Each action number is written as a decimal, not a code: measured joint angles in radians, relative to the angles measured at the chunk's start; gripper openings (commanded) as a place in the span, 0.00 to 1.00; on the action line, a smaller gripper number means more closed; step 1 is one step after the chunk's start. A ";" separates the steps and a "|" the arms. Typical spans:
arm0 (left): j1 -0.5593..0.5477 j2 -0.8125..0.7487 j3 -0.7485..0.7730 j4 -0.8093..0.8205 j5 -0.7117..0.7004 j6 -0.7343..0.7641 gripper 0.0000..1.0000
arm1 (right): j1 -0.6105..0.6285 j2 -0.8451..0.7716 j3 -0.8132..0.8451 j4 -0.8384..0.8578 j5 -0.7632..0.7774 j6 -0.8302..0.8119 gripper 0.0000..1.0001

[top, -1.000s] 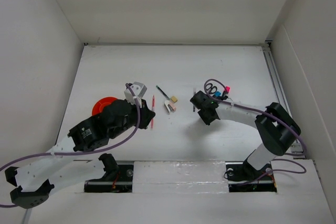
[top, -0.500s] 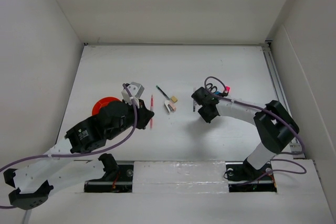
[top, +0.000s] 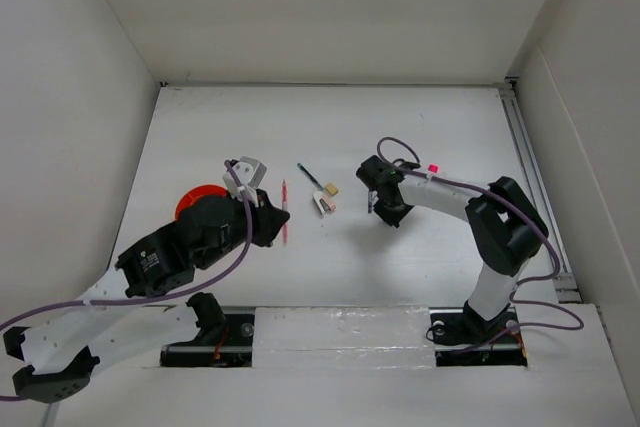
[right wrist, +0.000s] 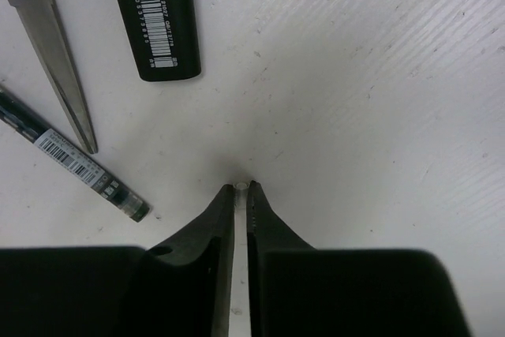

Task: Sort the stationery into containers
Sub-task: Pick up the pen cap from the center of the board.

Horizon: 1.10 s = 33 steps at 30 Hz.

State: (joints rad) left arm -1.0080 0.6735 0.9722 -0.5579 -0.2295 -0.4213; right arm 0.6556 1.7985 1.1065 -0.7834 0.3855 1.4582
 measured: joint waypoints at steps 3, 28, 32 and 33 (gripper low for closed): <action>0.000 -0.003 0.000 0.000 -0.007 0.000 0.00 | 0.000 0.000 -0.001 -0.001 0.000 -0.003 0.00; 0.010 0.183 0.000 0.104 0.336 0.069 0.00 | 0.025 -0.621 -0.094 0.414 -0.010 -0.715 0.00; 0.030 0.219 -0.015 0.151 0.456 0.077 0.00 | -0.012 -0.728 -0.089 0.559 -0.109 -0.879 0.00; 0.031 0.212 -0.019 0.158 0.484 0.078 0.00 | -0.016 -0.737 -0.089 0.601 -0.147 -0.912 0.00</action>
State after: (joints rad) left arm -0.9771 0.8852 0.9535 -0.4000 0.2543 -0.3431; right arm 0.6392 1.0615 1.0172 -0.1825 0.2386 0.5461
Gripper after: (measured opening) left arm 0.043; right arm 0.042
